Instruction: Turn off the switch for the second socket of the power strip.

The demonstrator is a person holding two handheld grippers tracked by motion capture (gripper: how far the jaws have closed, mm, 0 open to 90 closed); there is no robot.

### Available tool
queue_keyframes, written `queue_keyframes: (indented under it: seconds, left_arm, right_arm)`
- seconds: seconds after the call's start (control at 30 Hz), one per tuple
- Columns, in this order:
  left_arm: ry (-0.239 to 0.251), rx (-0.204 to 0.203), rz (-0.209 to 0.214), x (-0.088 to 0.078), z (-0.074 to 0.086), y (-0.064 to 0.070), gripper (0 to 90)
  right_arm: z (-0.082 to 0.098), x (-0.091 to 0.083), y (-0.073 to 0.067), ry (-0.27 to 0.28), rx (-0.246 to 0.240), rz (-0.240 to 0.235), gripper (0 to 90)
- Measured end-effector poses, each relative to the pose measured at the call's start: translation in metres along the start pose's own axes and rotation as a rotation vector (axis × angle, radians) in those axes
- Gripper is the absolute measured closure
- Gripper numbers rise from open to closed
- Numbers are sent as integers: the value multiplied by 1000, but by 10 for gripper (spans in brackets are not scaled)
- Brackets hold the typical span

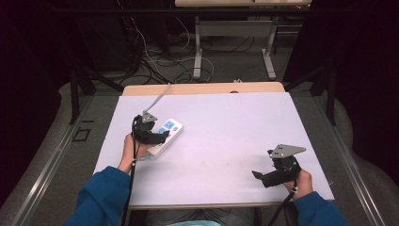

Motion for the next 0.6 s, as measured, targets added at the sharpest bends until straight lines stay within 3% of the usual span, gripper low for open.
queue_keyframes:
  seconds: [0.3,0.6]
  left_arm:
    - [16,-1,44,-1,-1,6,639]
    - [29,-11,65,-1,0,9,815]
  right_arm:
    - [0,0,0,-1,1,-2,14]
    - [0,0,0,-3,-2,1,14]
Point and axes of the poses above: each handheld gripper's, and its own axes: x roughly forward along the jaws, z roughly out of its underside, y roughly to its right, the point moved 10 cm from there along x, roughly forward along the jaws, and after that the axes turned 15 degrees about y, right-handed, at the moved point
